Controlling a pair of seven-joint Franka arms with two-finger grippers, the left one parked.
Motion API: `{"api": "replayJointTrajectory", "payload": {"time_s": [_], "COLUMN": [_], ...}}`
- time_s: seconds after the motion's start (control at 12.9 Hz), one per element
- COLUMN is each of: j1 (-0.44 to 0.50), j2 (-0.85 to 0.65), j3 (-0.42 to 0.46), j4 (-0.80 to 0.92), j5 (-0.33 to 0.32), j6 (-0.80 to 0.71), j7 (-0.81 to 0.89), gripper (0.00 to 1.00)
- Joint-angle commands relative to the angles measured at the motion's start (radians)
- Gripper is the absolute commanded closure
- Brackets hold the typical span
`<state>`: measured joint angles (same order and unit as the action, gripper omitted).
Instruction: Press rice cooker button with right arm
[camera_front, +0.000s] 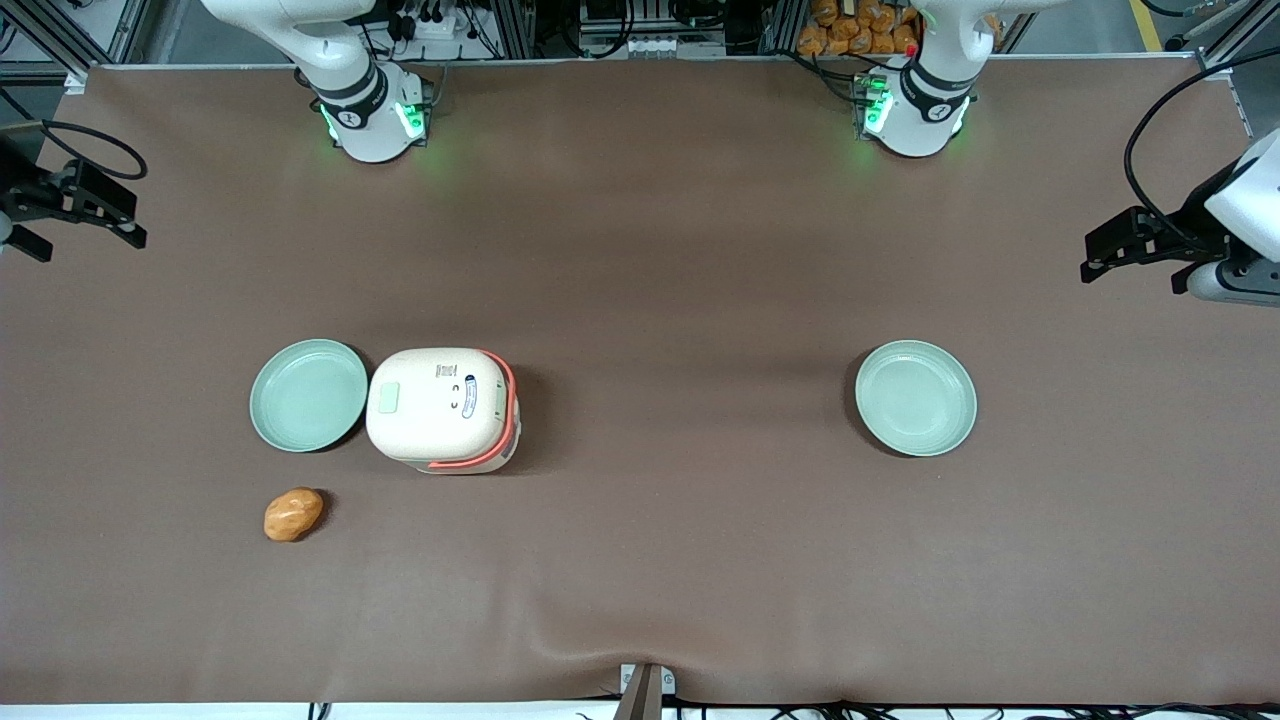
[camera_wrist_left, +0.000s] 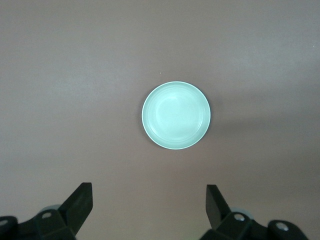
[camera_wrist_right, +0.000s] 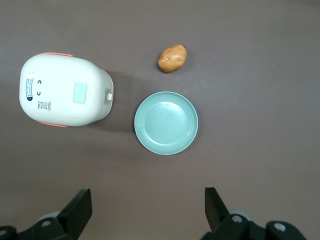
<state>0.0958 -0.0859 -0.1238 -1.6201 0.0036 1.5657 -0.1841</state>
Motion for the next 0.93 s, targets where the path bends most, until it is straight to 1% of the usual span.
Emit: {"api": "replayJointTrajectory", "payload": {"time_s": [0.0, 0.23, 0.31, 0.47, 0.54, 0.7, 0.78, 0.86], "j1": [0.021, 0.051, 0.065, 0.068, 0.070, 0.087, 0.114, 0.137], "j2": [0.012, 0.012, 0.014, 0.021, 0.034, 0.067, 0.071, 0.083], "j3": [-0.002, -0.004, -0.004, -0.004, -0.004, -0.004, -0.004, -0.004], "j4": [0.016, 0.017, 0.019, 0.019, 0.017, 0.020, 0.019, 0.020], "j5": [0.006, 0.004, -0.008, -0.010, -0.010, -0.008, -0.010, -0.011], "j6": [-0.012, -0.001, 0.004, 0.002, 0.001, 0.028, 0.072, 0.101], "j7": [-0.005, -0.002, -0.002, 0.000, 0.006, 0.059, 0.067, 0.069], "gripper": [0.00, 0.00, 0.00, 0.00, 0.03, 0.31, 0.47, 0.60]}}
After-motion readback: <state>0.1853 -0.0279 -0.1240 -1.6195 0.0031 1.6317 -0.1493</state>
